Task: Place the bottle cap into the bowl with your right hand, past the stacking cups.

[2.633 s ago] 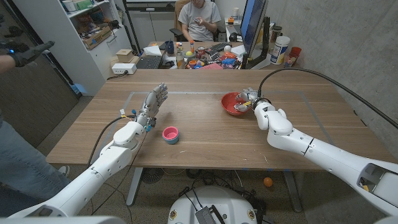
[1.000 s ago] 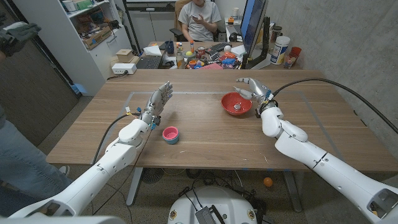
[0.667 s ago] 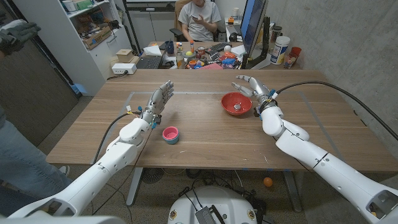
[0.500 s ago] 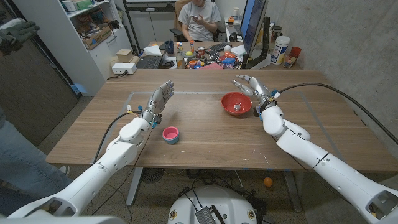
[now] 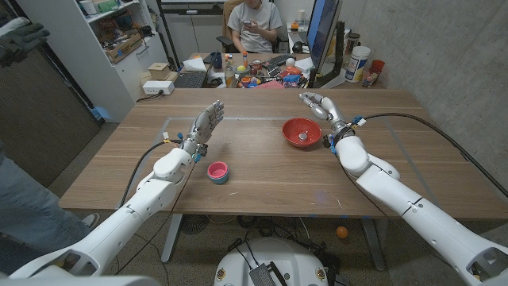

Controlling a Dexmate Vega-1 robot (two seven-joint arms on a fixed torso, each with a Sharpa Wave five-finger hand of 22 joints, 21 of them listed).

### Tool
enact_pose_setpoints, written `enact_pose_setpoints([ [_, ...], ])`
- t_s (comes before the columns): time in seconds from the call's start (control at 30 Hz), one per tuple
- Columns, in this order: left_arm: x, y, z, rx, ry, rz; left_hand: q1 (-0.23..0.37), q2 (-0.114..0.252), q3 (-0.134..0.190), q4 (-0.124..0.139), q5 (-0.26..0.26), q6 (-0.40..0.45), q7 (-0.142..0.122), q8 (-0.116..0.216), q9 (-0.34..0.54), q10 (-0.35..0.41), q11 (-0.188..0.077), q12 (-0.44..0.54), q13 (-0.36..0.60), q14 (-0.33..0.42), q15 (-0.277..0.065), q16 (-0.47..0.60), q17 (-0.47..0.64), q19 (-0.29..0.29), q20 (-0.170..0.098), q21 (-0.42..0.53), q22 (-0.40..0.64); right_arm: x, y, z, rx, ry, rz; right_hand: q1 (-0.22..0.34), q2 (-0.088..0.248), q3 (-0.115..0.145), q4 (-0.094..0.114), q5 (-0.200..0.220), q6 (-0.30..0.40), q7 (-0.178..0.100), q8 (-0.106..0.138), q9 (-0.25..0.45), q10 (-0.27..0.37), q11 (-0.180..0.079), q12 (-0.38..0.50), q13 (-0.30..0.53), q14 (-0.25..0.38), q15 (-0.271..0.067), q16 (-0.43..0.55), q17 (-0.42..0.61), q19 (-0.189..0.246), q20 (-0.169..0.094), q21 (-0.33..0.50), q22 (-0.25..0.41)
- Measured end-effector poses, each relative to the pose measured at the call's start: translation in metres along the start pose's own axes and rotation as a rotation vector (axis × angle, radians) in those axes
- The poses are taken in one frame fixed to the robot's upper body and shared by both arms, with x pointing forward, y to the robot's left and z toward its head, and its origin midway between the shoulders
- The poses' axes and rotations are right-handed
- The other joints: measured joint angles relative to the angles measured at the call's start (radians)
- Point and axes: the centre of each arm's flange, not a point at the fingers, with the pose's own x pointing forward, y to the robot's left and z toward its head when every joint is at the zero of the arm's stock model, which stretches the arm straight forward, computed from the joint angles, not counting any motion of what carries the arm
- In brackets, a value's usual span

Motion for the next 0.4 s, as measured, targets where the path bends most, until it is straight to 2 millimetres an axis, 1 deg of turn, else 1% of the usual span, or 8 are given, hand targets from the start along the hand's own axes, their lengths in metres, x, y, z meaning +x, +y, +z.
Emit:
enact_pose_setpoints([
  [0.1,0.0017,0.0005,0.0005,-0.001,-0.003,-0.005,0.0,0.0,0.0,0.0,0.0,0.0,0.0,0.0,0.0,0.0,0.0,0.0,0.0,0.0,0.0,0.0,0.0,0.0,0.0,0.0,0.0,0.0007,-0.0012,0.0003,0.021,-0.002,-0.001,-0.016,-0.016,-0.011,0.011,0.0,0.0,0.0,0.0,0.0,0.004,0.004,0.0,0.0,0.005,0.005,0.0,0.0,0.0,0.0,0.0,0.0],
  [0.17,0.0033,0.003,0.0008,0.0,-0.006,-0.009,0.0,0.0,0.0,0.0,0.0,0.0,0.0,0.0,0.0,0.0,0.0,0.0,0.0,0.0,0.0,0.0,0.0,0.0,0.0,0.0,0.0,0.0017,-0.0024,0.0007,0.046,-0.003,-0.005,-0.03,-0.02,-0.018,0.017,0.001,0.0,0.0,0.0,0.0,0.004,0.004,0.0,0.0,0.005,0.005,0.0,0.0,0.0,0.0,0.0,0.0],
  [0.23,0.0045,0.0046,0.0011,0.002,-0.007,-0.011,0.0,0.0,0.0,0.0,0.0,0.0,0.0,0.0,0.0,0.0,0.0,0.0,0.0,0.0,0.0,0.0,0.0,0.0,0.0,0.0,0.0,0.002,-0.0026,0.0013,0.059,-0.003,-0.006,-0.041,-0.031,-0.028,0.017,0.004,0.0,0.0,0.0,-0.001,0.004,0.004,0.0,0.0,0.005,0.005,0.0,0.0,0.0,0.0,0.0,0.0],
  [0.33,0.0075,0.0069,0.003,0.006,-0.012,-0.025,0.0,0.0,0.0,0.0,0.0,0.0,0.0,0.0,0.0,0.0,0.0,0.0,0.0,0.0,0.0,0.0,0.0,0.0,0.0,0.0,0.0,0.0021,-0.0019,0.0015,0.087,-0.001,-0.01,-0.049,-0.039,-0.033,0.022,0.008,0.0,0.0,0.0,-0.003,0.007,0.007,0.0,0.0,0.005,0.005,0.0,0.0,0.0,0.0,0.0,0.0],
  [0.4,0.0089,0.0073,0.004,0.009,-0.016,-0.034,0.0,0.0,0.0,0.0,0.0,0.0,0.0,0.0,0.0,0.0,0.0,0.0,0.0,0.0,0.0,0.0,0.0,0.0,0.0,0.0,0.0,0.0017,-0.0009,0.0008,0.099,0.002,-0.011,-0.058,-0.047,-0.043,0.023,0.008,0.0,0.0,0.0,-0.003,0.007,0.007,0.0,0.0,0.005,0.005,0.0,0.0,0.0,0.0,0.0,0.0],
])
